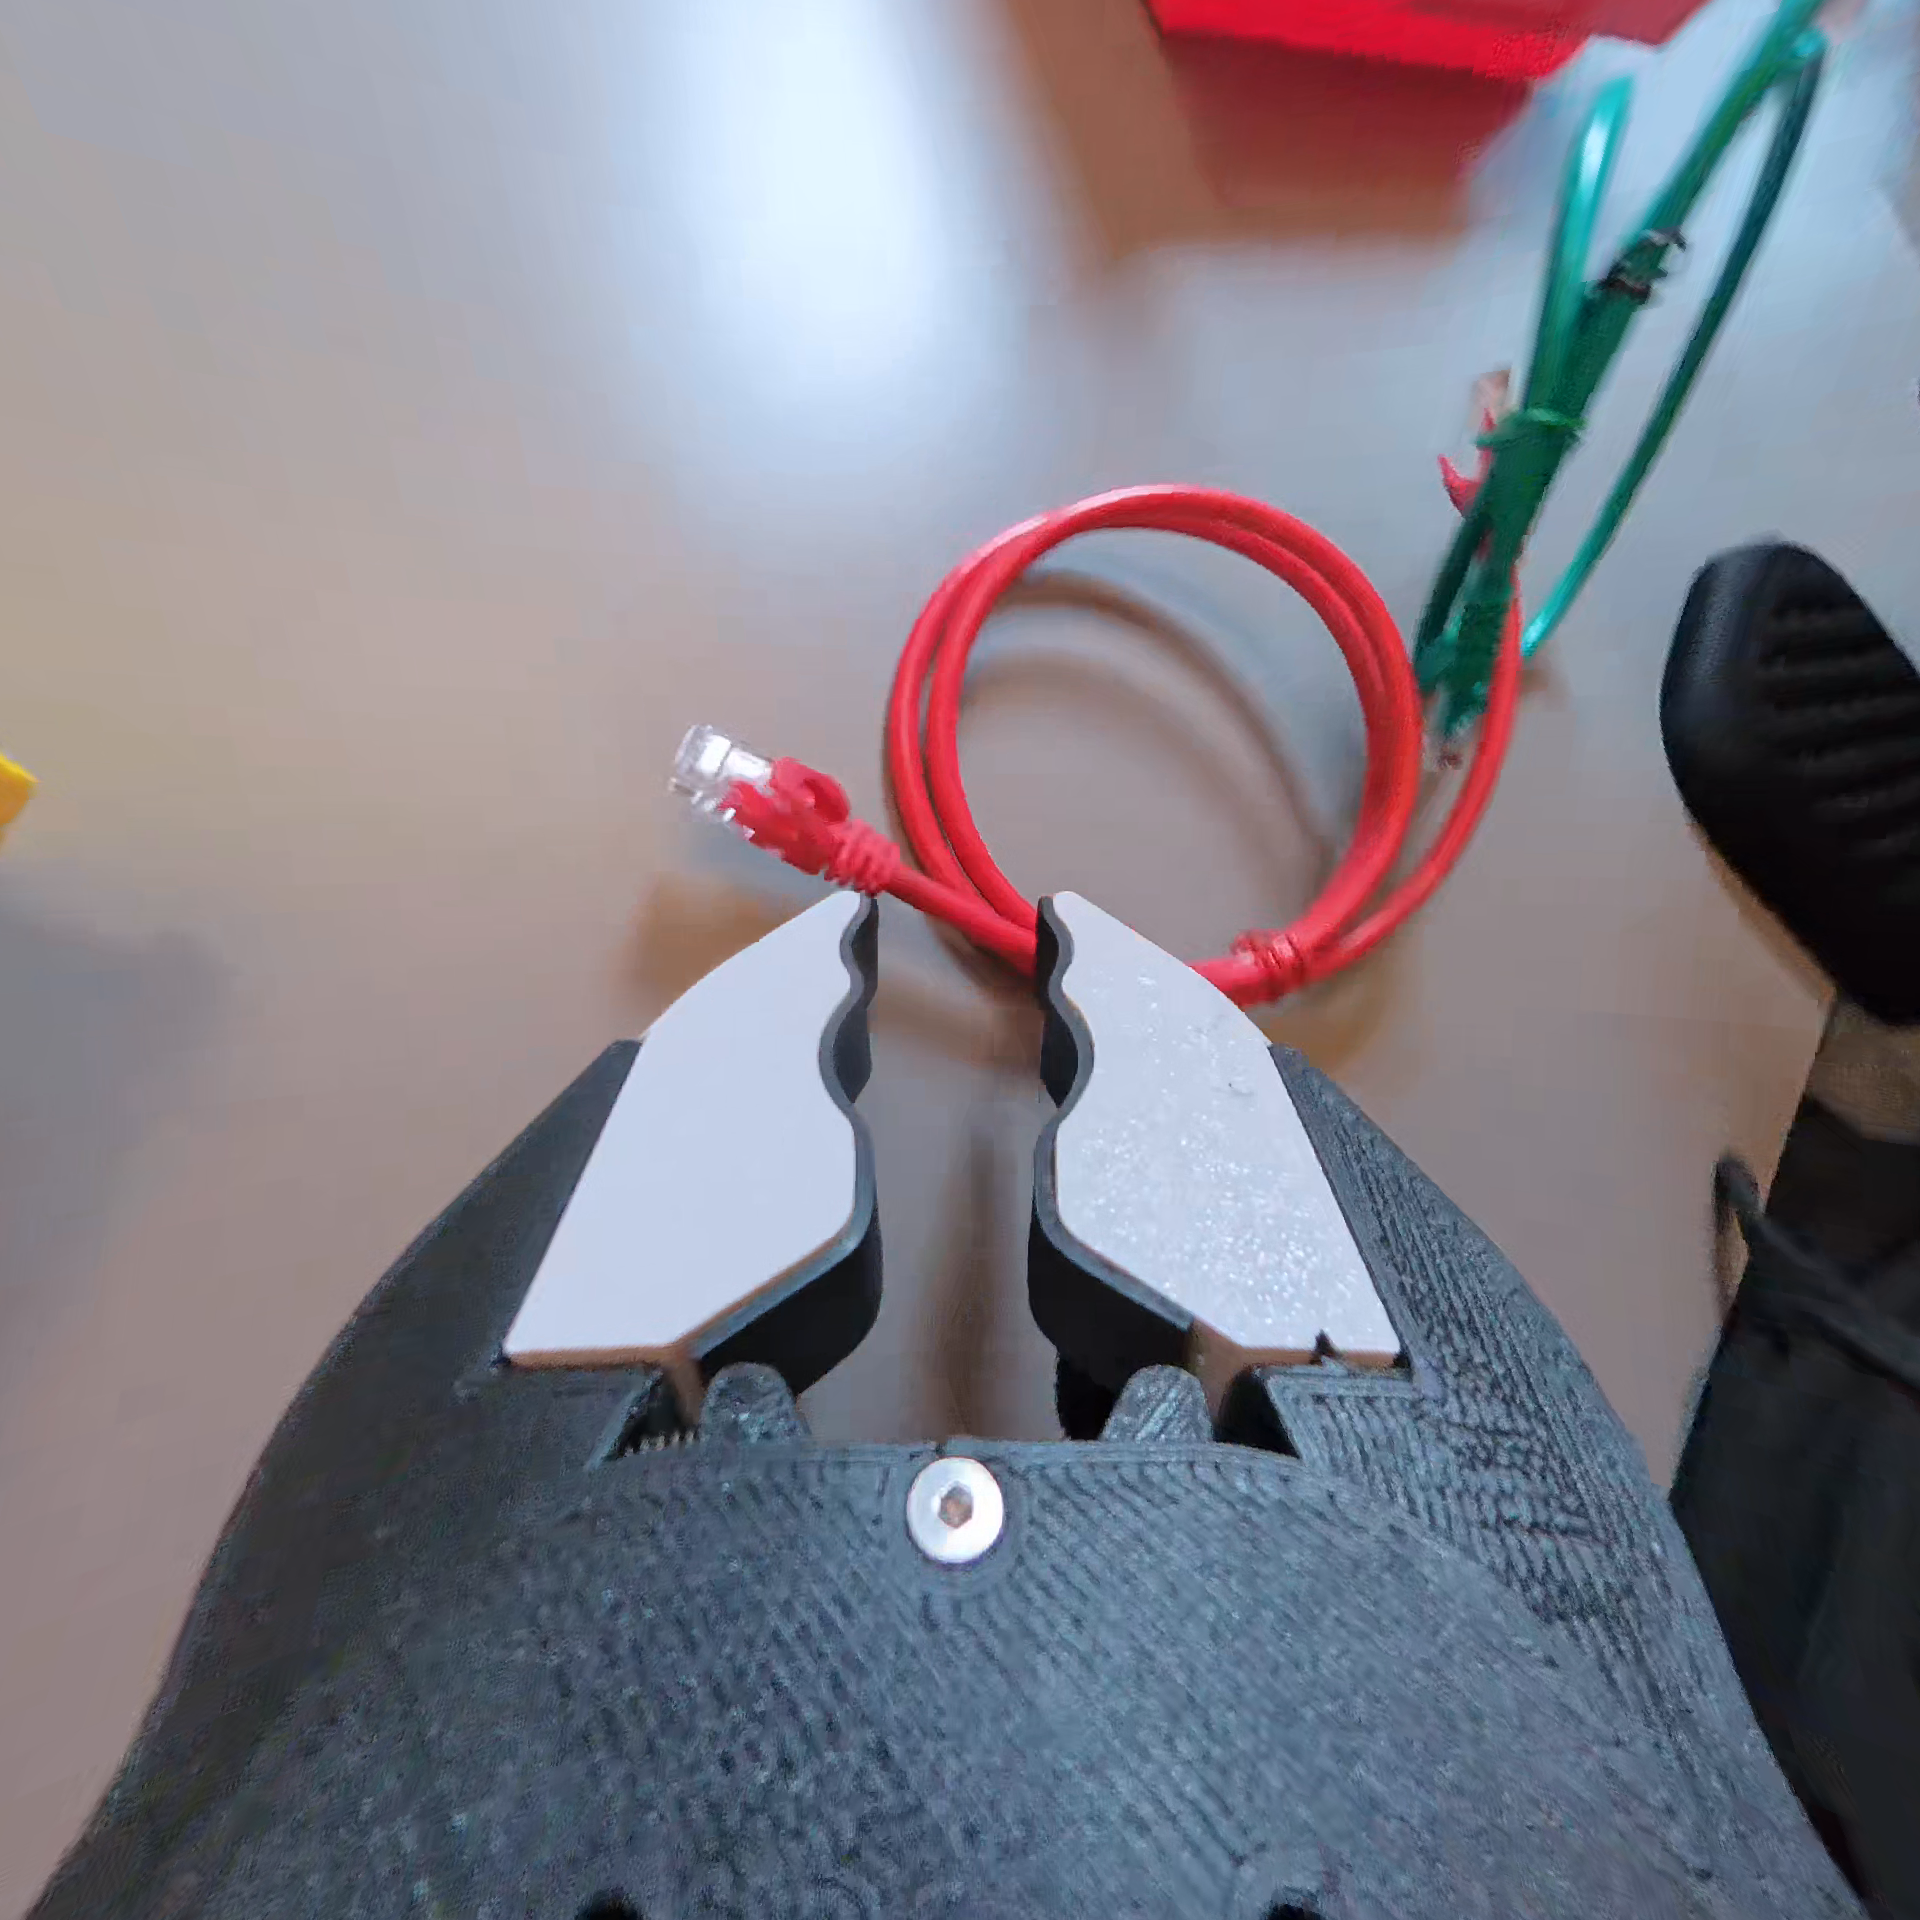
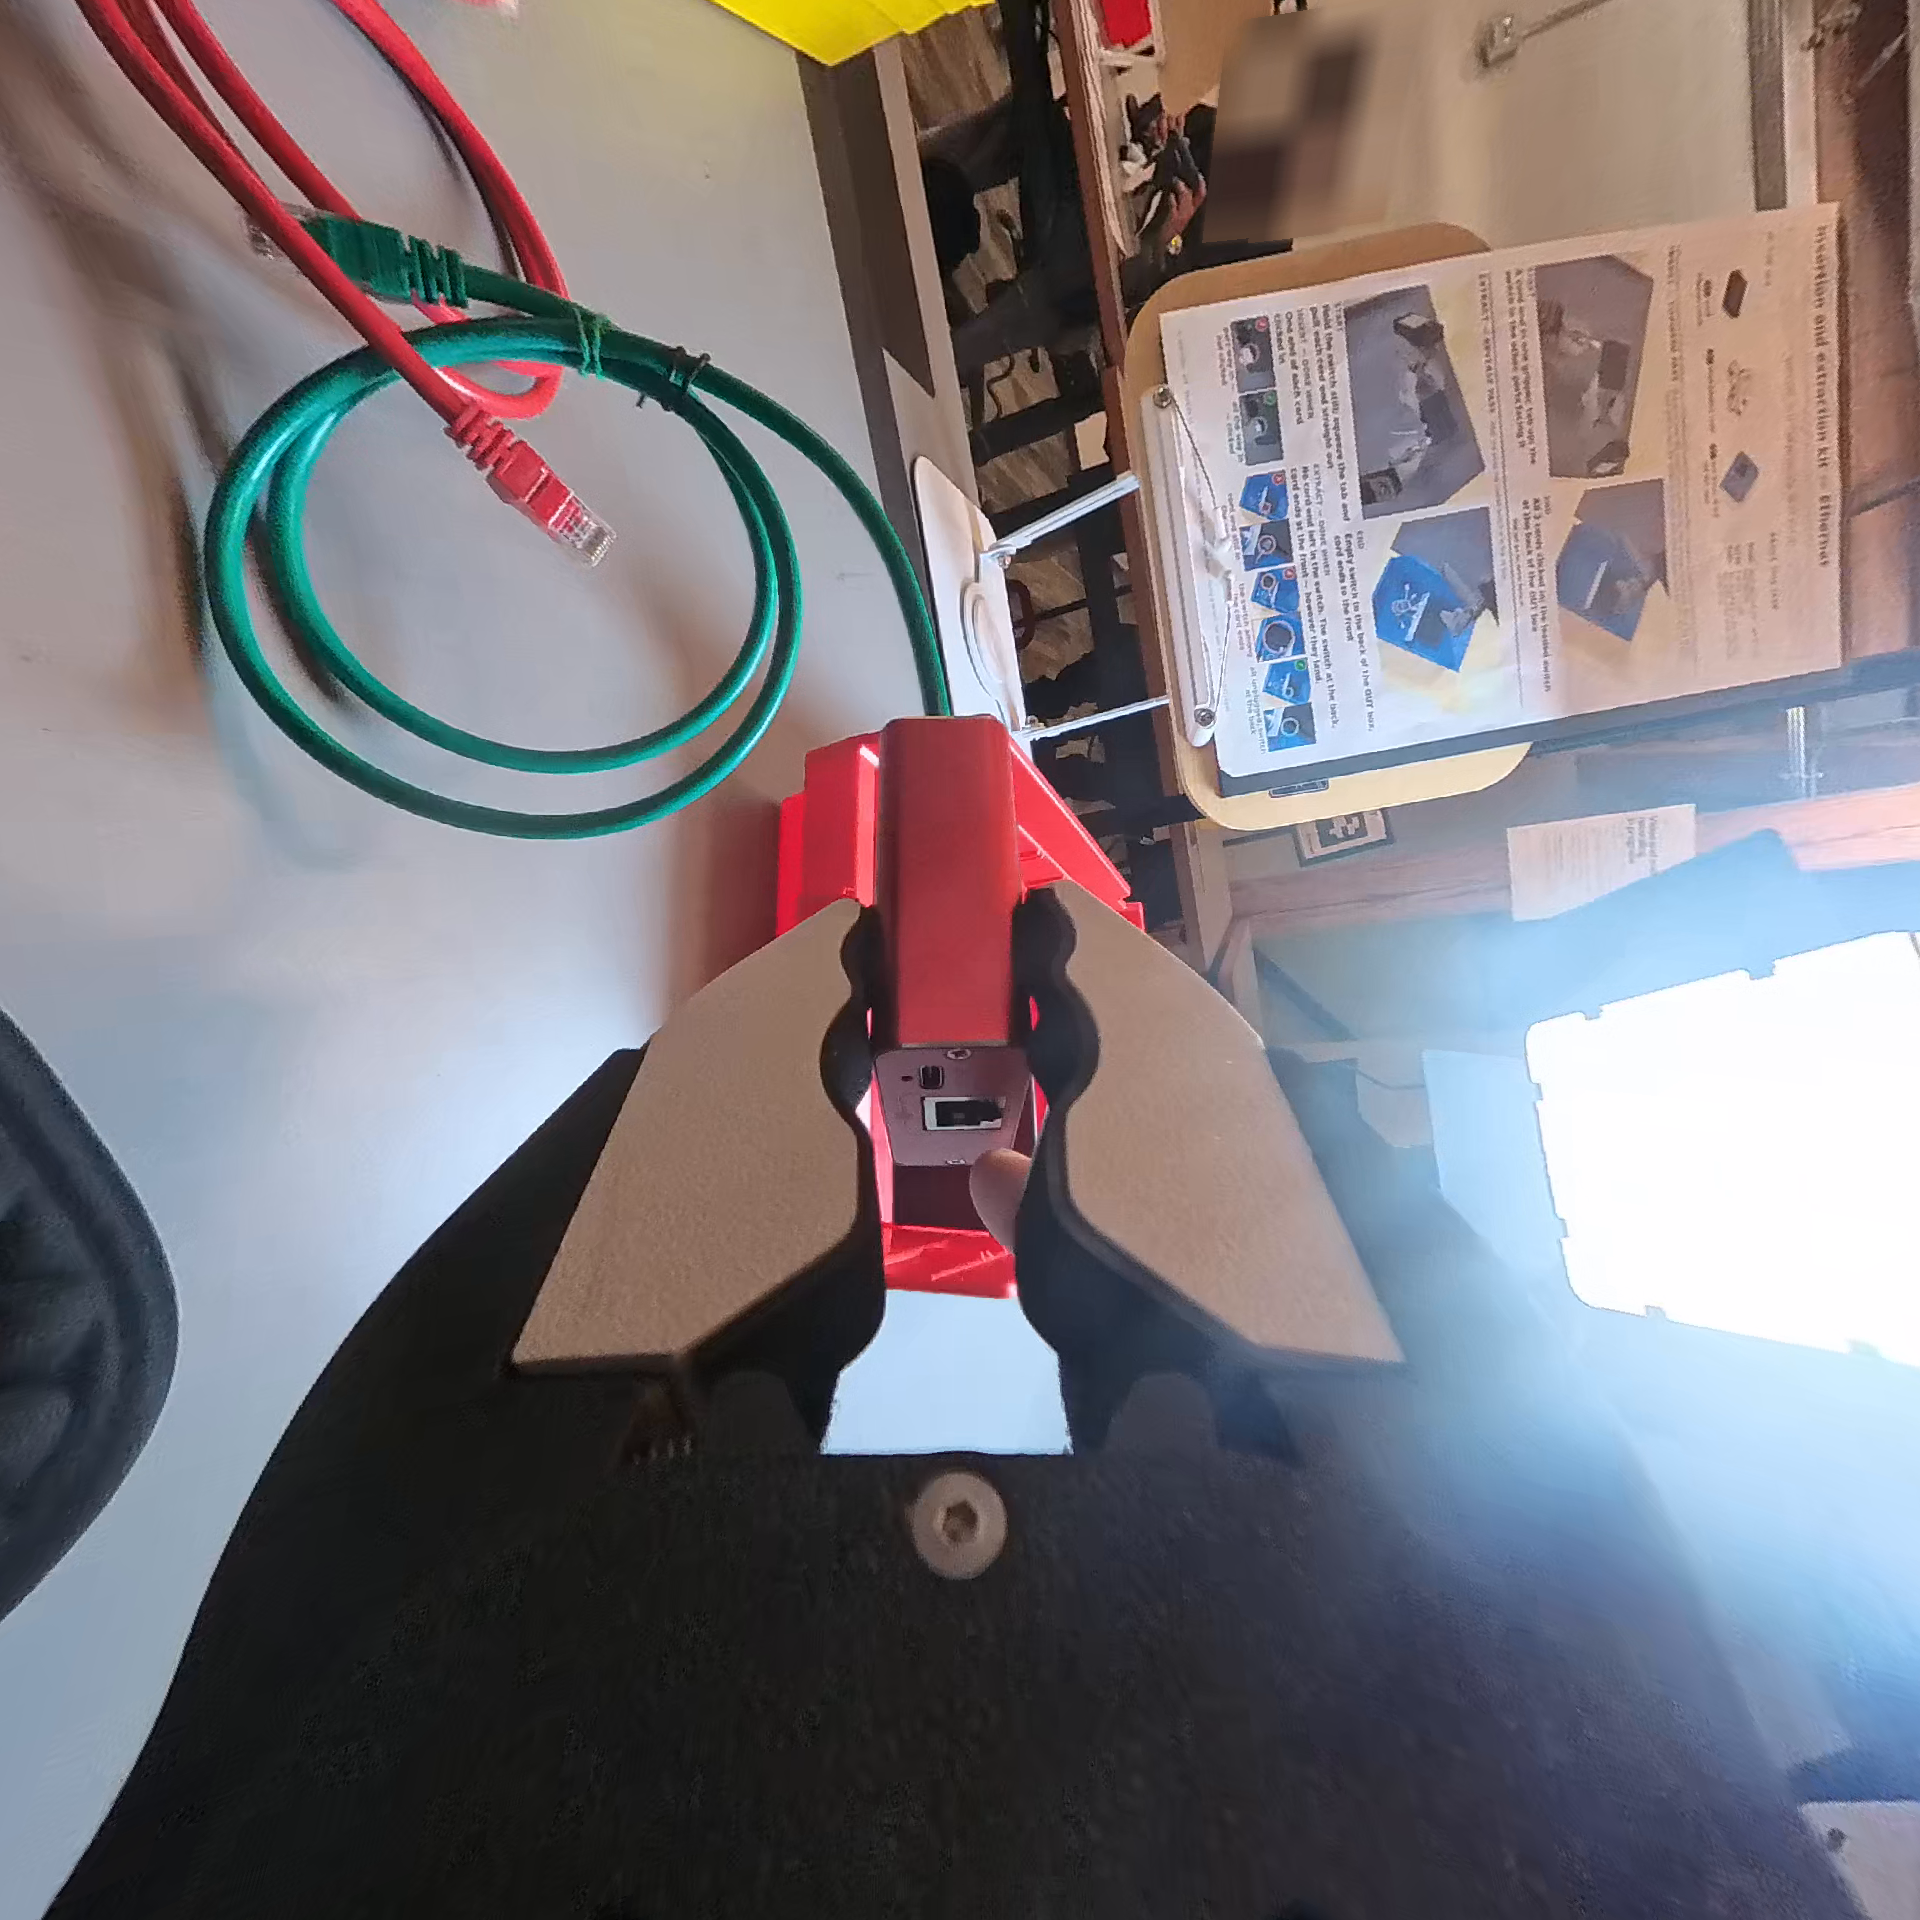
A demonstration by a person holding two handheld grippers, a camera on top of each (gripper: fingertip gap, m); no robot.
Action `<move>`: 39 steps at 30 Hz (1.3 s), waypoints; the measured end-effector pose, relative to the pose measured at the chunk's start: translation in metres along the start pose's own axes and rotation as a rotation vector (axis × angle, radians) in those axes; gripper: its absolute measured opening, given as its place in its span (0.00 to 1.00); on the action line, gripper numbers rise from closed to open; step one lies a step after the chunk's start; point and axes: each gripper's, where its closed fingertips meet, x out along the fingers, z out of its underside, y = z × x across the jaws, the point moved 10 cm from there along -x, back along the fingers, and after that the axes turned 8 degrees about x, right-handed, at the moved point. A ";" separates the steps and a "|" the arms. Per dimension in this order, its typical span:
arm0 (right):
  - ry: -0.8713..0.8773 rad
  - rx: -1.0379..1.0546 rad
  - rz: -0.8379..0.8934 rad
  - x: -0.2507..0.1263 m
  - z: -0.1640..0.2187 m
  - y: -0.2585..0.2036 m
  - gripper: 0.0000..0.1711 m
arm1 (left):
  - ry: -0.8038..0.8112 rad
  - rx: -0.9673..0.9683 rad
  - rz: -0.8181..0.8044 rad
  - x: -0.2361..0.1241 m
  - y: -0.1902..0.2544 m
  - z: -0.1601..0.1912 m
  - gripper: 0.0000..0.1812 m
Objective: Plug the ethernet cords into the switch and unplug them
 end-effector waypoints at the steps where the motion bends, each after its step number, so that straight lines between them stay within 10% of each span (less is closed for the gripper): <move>1: 0.000 -0.003 0.001 -0.001 -0.001 0.000 0.16 | 0.013 -0.016 -0.004 0.007 -0.002 -0.002 0.14; 13: -0.059 0.018 0.048 -0.024 0.020 0.008 0.16 | -0.356 0.688 -0.096 0.002 -0.010 -0.022 0.00; 23: -0.093 0.026 0.093 -0.037 0.028 0.014 0.15 | -0.036 -0.008 0.094 0.036 0.015 -0.034 0.23; 32: -0.073 0.010 0.094 -0.044 0.021 0.009 0.16 | -0.131 0.385 -0.059 0.072 0.035 -0.058 0.09; 39: -0.145 0.014 0.088 -0.054 0.046 0.004 0.15 | -0.254 0.652 0.116 0.016 0.008 -0.050 0.06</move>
